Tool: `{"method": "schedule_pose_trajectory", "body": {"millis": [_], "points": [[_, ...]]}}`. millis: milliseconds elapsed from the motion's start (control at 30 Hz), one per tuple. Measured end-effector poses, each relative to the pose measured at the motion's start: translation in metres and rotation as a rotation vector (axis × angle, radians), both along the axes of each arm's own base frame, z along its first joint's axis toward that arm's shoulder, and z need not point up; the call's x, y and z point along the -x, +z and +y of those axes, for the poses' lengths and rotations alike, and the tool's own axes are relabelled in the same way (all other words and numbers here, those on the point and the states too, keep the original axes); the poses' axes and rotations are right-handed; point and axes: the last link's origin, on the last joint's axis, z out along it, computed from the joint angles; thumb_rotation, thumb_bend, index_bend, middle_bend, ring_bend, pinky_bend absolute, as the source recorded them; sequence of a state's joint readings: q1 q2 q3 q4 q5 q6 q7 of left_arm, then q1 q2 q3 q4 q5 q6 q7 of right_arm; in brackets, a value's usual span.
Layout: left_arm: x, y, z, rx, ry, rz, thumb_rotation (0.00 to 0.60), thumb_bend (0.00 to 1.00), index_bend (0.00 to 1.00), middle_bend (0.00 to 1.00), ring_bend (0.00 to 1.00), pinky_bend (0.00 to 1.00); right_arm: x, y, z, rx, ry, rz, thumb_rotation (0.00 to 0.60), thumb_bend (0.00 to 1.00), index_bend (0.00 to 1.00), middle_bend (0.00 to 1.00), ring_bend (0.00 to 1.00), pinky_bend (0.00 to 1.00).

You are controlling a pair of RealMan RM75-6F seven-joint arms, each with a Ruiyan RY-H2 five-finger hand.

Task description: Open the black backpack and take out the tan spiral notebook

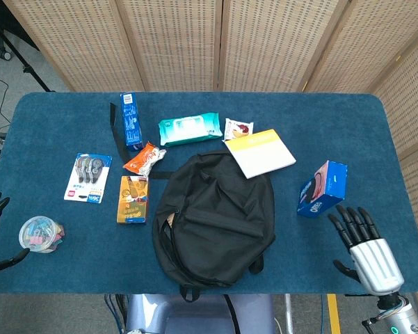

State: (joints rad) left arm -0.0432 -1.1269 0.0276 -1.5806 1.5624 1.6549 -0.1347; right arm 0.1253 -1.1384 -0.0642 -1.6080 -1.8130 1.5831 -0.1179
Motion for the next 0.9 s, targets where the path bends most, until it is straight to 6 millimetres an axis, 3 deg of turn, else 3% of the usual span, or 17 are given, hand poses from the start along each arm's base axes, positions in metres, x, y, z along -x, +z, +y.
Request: {"method": "schedule_pose_trajectory", "body": {"millis": [233, 467, 667, 900], "points": [[-0.002, -0.001, -0.001, 0.002, 0.000, 0.000, 0.600, 0.11, 0.00, 0.00, 0.00, 0.00, -0.021, -0.025, 0.002, -0.283, 0.145, 0.016, 0.600, 0.00, 0.09, 0.00, 0.00, 0.01], [-0.001, -0.003, 0.001, -0.009, 0.011, 0.028, 0.600, 0.11, 0.00, 0.00, 0.00, 0.00, -0.068, -0.066, -0.001, -0.478, 0.285, 0.097, 0.600, 0.00, 0.09, 0.00, 0.00, 0.04], [0.000, -0.004, 0.001, -0.013, 0.020, 0.028, 0.600, 0.12, 0.00, 0.00, 0.00, 0.00, -0.104, -0.106, -0.001, -0.556, 0.346, 0.112, 0.600, 0.00, 0.10, 0.02, 0.00, 0.05], [0.000, -0.002, 0.001, -0.022, 0.019, 0.023, 0.600, 0.12, 0.00, 0.00, 0.00, 0.00, -0.126, -0.132, -0.007, -0.560, 0.355, 0.091, 0.600, 0.00, 0.12, 0.06, 0.00, 0.10]]}}
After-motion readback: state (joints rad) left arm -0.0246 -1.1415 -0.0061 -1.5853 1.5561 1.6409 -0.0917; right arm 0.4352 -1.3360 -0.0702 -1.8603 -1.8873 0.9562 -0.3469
